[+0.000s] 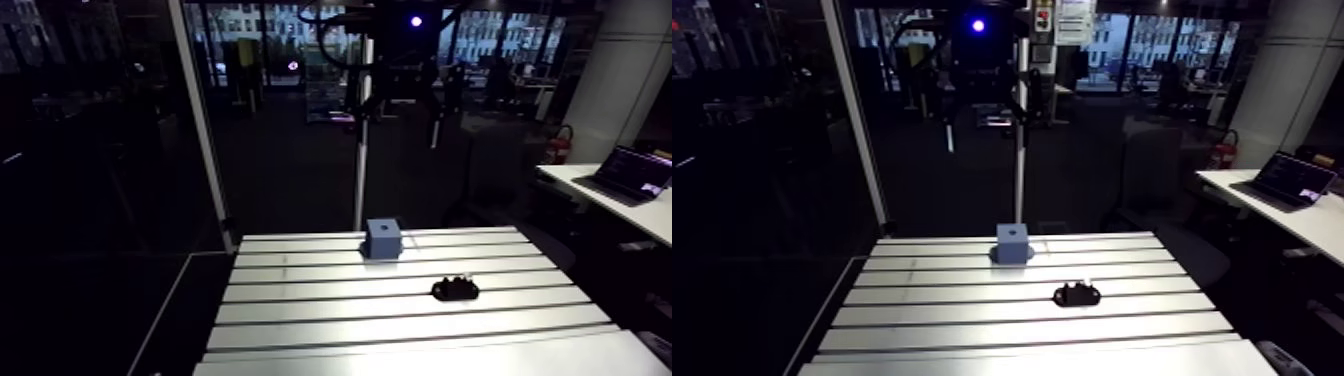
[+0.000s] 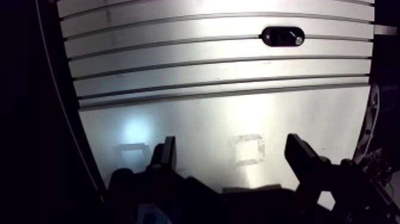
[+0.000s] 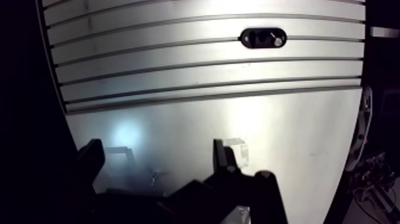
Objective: Pick up the M10 bolt and insert it into the hex recess until seated.
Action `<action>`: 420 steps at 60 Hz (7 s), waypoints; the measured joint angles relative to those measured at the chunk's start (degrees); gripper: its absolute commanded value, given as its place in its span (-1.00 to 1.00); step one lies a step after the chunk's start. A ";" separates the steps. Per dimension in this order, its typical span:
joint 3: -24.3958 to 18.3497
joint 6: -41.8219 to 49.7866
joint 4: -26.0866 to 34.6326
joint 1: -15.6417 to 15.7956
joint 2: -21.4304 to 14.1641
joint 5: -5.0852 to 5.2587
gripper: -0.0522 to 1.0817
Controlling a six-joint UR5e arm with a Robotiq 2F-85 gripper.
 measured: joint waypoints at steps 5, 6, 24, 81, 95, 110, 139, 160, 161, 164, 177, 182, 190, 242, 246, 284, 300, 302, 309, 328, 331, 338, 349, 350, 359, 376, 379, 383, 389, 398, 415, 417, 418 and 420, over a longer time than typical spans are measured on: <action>0.30 -0.17 -0.19 0.44 -0.17 -0.05 -0.90; 0.41 -0.23 -0.26 0.59 -0.23 -0.07 -0.90; 1.60 -0.96 -1.04 2.27 -0.79 -0.24 -0.90; 2.12 -7.91 -1.32 2.00 -1.34 -1.78 -0.90; 3.95 -15.41 -4.71 0.97 -1.75 -1.87 -0.90; 8.22 -25.59 -11.28 -2.82 -2.71 -1.86 -0.90; 19.42 -37.35 -25.46 -9.62 -7.50 -1.24 -0.90; 25.45 -41.23 -31.31 -14.58 -8.50 -0.07 -0.90; 25.67 -41.52 -31.55 -14.85 -8.47 0.14 -0.90; 26.22 -42.31 -32.21 -15.64 -8.33 0.75 -0.90; 28.37 -44.88 -35.00 -18.80 -7.14 3.01 -0.90; 29.17 -45.84 -36.65 -20.15 -6.48 3.76 -0.90; 30.10 -47.36 -39.25 -22.29 -5.66 5.58 -0.90; 31.70 -48.75 -50.90 -25.87 3.74 10.87 -0.90; 31.71 -48.69 -51.15 -25.87 4.40 10.73 -0.89; 32.59 -47.93 -56.50 -25.79 9.65 8.62 -0.45; 33.09 -47.72 -57.03 -25.70 10.65 8.45 -0.34; 33.18 -47.70 -57.04 -25.70 10.70 8.45 -0.33; 33.53 -47.56 -57.07 -25.68 10.81 8.42 -0.32; 33.76 -46.53 -57.00 -25.61 11.12 8.16 -0.29; 33.76 -46.43 -56.96 -25.58 11.21 8.07 -0.29; 33.77 -46.11 -56.71 -25.39 11.35 7.48 -0.29; 33.72 -45.06 -56.40 -24.83 11.79 5.92 -0.29; 33.71 -44.99 -56.40 -24.78 11.82 5.82 -0.29; 33.61 -44.54 -56.34 -24.43 12.00 5.26 -0.26; 33.32 -43.89 -56.36 -23.68 12.36 4.92 -0.23; 33.26 -43.83 -56.40 -23.57 12.49 4.87 -0.23; 33.18 -43.78 -56.45 -23.47 12.65 4.83 -0.23; 33.08 -43.74 -56.49 -23.37 12.86 4.75 -0.20; 32.98 -43.70 -56.55 -23.33 13.13 4.64 -0.18; 32.85 -43.70 -56.61 -23.30 13.67 4.58 -0.10; 32.85 -43.70 -56.61 -23.30 13.72 4.58 -0.09; 32.85 -43.69 -56.61 -23.30 13.74 4.58 -0.09; 32.85 -43.69 -56.61 -23.30 13.79 4.57 -0.07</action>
